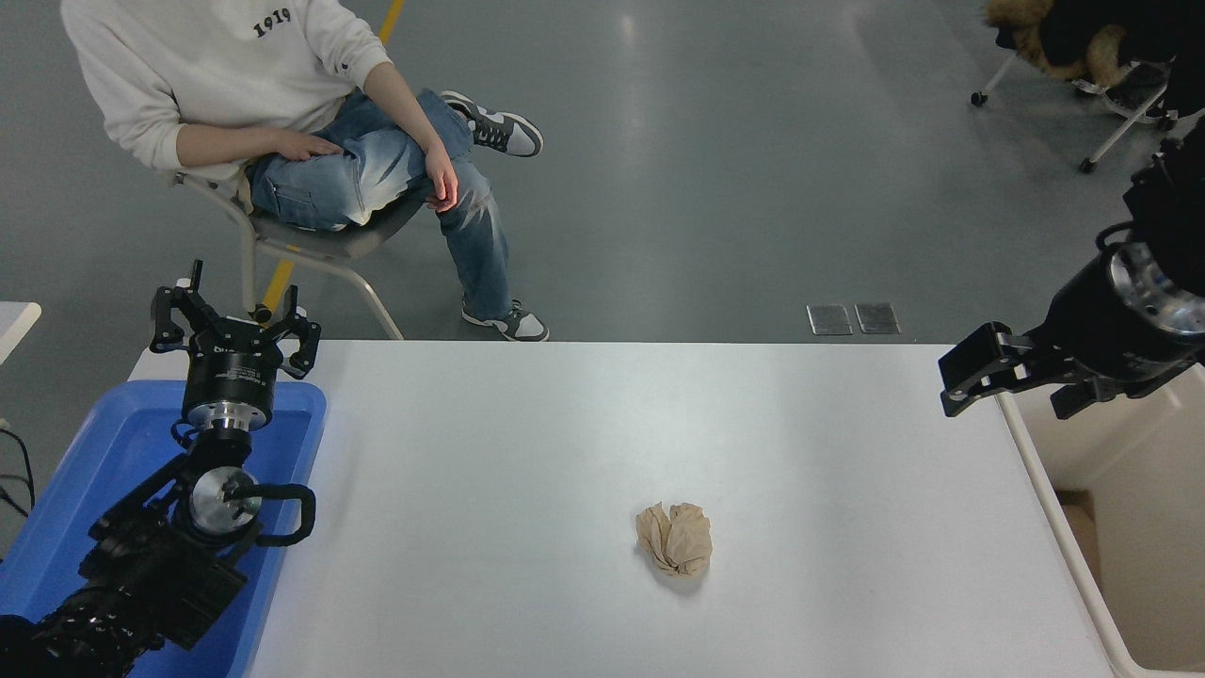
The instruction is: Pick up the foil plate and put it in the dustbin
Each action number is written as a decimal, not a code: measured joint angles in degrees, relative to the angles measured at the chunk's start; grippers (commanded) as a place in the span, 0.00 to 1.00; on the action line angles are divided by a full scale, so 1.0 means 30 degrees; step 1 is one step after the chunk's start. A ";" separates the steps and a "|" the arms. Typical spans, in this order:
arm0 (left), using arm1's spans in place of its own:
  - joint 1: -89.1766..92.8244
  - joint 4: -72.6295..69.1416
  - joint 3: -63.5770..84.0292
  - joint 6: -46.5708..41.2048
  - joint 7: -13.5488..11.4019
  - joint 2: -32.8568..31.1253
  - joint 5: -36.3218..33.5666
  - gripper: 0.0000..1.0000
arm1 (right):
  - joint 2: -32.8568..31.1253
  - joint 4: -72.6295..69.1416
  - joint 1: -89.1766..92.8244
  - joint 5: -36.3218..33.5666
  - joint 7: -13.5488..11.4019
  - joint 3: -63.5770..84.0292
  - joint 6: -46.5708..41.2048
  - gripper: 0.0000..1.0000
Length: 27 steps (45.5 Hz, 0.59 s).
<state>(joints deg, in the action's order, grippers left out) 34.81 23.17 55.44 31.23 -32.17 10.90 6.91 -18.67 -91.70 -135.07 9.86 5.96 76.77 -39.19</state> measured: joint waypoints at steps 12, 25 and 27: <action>-0.0002 -0.0007 0.0003 -0.0005 0.0000 -0.0003 0.0008 0.99 | 0.1505 -0.0794 -0.1045 -0.1675 -0.0001 -0.0329 -0.0533 1.00; -0.0002 -0.0013 0.0006 -0.0010 0.0001 -0.0003 0.0012 0.99 | 0.2871 -0.1103 -0.0564 -0.2563 0.0004 -0.0782 0.0120 1.00; -0.0002 -0.0013 0.0006 -0.0010 0.0000 -0.0003 0.0012 0.99 | 0.3027 -0.1101 -0.0423 -0.2632 0.0005 -0.0876 0.0234 1.00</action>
<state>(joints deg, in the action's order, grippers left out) 34.80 23.13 55.46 31.20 -32.17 10.90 6.94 -9.59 -95.00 -136.34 1.96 5.98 74.14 -38.48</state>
